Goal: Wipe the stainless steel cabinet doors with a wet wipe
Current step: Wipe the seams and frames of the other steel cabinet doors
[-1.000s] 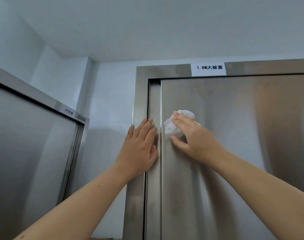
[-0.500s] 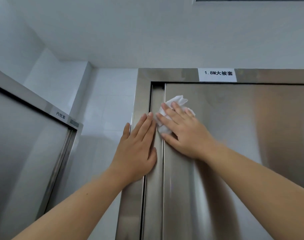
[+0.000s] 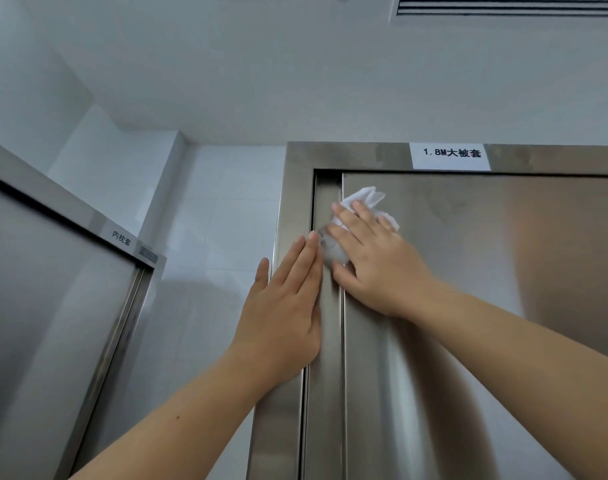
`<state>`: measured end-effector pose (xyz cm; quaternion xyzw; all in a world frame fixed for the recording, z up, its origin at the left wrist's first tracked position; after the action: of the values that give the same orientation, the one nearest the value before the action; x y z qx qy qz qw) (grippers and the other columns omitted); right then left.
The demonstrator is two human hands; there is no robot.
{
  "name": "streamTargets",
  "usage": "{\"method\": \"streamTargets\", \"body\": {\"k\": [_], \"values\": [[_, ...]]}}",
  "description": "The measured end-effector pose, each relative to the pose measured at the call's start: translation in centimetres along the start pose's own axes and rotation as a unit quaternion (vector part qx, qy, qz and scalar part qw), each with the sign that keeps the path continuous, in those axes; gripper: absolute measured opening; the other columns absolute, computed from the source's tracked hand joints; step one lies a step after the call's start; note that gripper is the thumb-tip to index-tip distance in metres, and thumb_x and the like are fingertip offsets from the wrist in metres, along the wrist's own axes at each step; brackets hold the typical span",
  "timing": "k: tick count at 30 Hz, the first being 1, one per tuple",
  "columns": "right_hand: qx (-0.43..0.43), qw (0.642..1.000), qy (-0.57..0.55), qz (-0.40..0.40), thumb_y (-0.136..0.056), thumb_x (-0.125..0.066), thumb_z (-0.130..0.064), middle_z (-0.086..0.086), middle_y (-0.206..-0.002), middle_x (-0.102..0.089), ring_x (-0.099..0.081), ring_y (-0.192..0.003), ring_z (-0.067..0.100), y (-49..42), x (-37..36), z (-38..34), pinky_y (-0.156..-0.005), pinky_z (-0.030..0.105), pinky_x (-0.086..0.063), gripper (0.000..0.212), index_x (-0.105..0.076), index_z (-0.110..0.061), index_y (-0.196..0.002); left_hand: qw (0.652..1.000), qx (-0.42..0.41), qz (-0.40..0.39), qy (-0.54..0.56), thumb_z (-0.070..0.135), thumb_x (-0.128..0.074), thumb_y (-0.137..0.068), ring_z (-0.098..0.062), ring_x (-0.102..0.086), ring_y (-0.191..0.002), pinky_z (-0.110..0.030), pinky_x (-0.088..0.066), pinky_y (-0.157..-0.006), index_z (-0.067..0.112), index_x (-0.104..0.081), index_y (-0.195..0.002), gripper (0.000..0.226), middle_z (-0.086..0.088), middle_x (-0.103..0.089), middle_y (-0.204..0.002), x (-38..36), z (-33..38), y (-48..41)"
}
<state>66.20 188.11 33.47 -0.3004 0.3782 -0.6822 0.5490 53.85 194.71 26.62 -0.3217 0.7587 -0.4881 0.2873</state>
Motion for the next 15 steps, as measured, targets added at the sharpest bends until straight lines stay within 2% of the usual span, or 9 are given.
{"method": "streamTargets", "body": {"k": [2,3,5,7,9,10,11,13,15], "values": [[-0.022,0.999,0.0,-0.04,-0.082,-0.032,-0.037,0.016,-0.142,-0.045,-0.041,-0.131,0.035,-1.2,0.4,0.0,-0.103,0.052,-0.035,0.059,-0.059,-0.005,-0.124,1.0,0.004,0.0,-0.001,0.022,-0.033,-0.081,-0.02,-0.025,-0.136,-0.057,-0.031,-0.098,-0.001,-0.048,-0.136,0.061,-0.012,-0.039,-0.148,0.0,0.0,0.1],[-0.042,0.997,0.004,-0.061,-0.087,-0.03,-0.038,0.012,-0.152,-0.029,-0.026,-0.141,0.03,-1.9,0.4,0.3,-0.111,0.047,-0.023,0.059,-0.048,-0.008,-0.135,1.0,0.006,0.0,-0.002,0.022,-0.033,-0.082,-0.019,-0.025,-0.137,-0.058,-0.031,-0.097,0.0,-0.048,-0.136,0.061,-0.011,-0.038,-0.148,0.0,0.1,0.1],[-0.066,0.993,0.013,-0.093,-0.096,-0.034,-0.035,0.003,-0.159,-0.003,-0.001,-0.146,0.02,-3.1,0.5,1.1,-0.115,0.038,-0.003,0.055,-0.028,-0.014,-0.147,1.0,0.007,0.003,-0.004,0.022,-0.033,-0.082,-0.019,-0.025,-0.137,-0.059,-0.03,-0.097,0.001,-0.047,-0.137,0.06,-0.011,-0.038,-0.148,0.1,0.1,0.2],[-0.07,0.994,0.019,-0.079,-0.097,-0.038,-0.031,0.001,-0.159,0.002,0.003,-0.146,0.018,-3.8,0.6,1.4,-0.114,0.036,0.001,0.056,-0.024,-0.015,-0.149,1.0,0.005,0.004,-0.003,0.022,-0.032,-0.082,-0.019,-0.025,-0.137,-0.06,-0.032,-0.095,0.001,-0.047,-0.137,0.061,-0.011,-0.038,-0.149,0.2,0.1,0.2],[-0.085,0.992,0.018,-0.09,-0.097,-0.037,-0.03,0.003,-0.159,0.0,0.001,-0.146,0.019,-3.9,0.4,1.3,-0.115,0.038,-0.001,0.055,-0.026,-0.015,-0.148,1.0,0.004,0.004,-0.006,0.022,-0.032,-0.082,-0.018,-0.025,-0.137,-0.061,-0.035,-0.094,0.001,-0.046,-0.138,0.061,-0.011,-0.037,-0.149,0.1,0.1,0.2],[-0.084,0.992,0.013,-0.088,-0.095,-0.037,-0.029,0.006,-0.159,-0.007,-0.006,-0.146,0.023,-3.4,0.3,1.1,-0.115,0.041,-0.007,0.053,-0.031,-0.014,-0.146,1.0,0.004,0.006,-0.007,0.021,-0.033,-0.082,-0.018,-0.025,-0.137,-0.062,-0.036,-0.094,0.001,-0.046,-0.137,0.061,-0.011,-0.037,-0.149,0.0,0.1,0.1],[-0.063,0.996,0.018,-0.06,-0.092,-0.037,-0.029,0.012,-0.156,-0.02,-0.019,-0.143,0.029,-2.5,0.1,0.8,-0.113,0.047,-0.019,0.052,-0.042,-0.01,-0.14,1.0,0.006,0.008,-0.005,0.021,-0.033,-0.081,-0.018,-0.026,-0.136,-0.062,-0.036,-0.093,0.001,-0.047,-0.137,0.061,-0.011,-0.038,-0.148,0.0,0.1,0.1],[-0.024,1.0,0.015,0.006,-0.084,-0.038,-0.033,0.02,-0.14,-0.047,-0.046,-0.127,0.038,-0.6,0.0,0.4,-0.098,0.055,-0.039,0.052,-0.061,-0.006,-0.123,1.0,0.007,0.013,0.001,0.02,-0.033,-0.079,-0.018,-0.027,-0.136,-0.063,-0.036,-0.092,0.001,-0.047,-0.136,0.061,-0.011,-0.039,-0.148,0.0,0.2,0.1],[-0.016,1.0,0.007,-0.002,-0.083,-0.038,-0.037,0.02,-0.134,-0.052,-0.051,-0.122,0.038,0.9,0.0,0.3,-0.093,0.053,-0.043,0.053,-0.064,-0.007,-0.12,1.0,0.008,0.017,0.003,0.02,-0.034,-0.079,-0.019,-0.027,-0.135,-0.063,-0.036,-0.092,0.001,-0.048,-0.135,0.062,-0.012,-0.04,-0.147,0.0,0.2,0.2]]}}
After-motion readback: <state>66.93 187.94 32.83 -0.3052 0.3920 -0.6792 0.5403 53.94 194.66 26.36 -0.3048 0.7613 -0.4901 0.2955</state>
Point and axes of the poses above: each hand's wrist, its own y-axis away from the middle knuckle, its own x-axis out of the back of the hand, z = x × y, the point moved 2 cm from there along -y, towards the middle knuckle
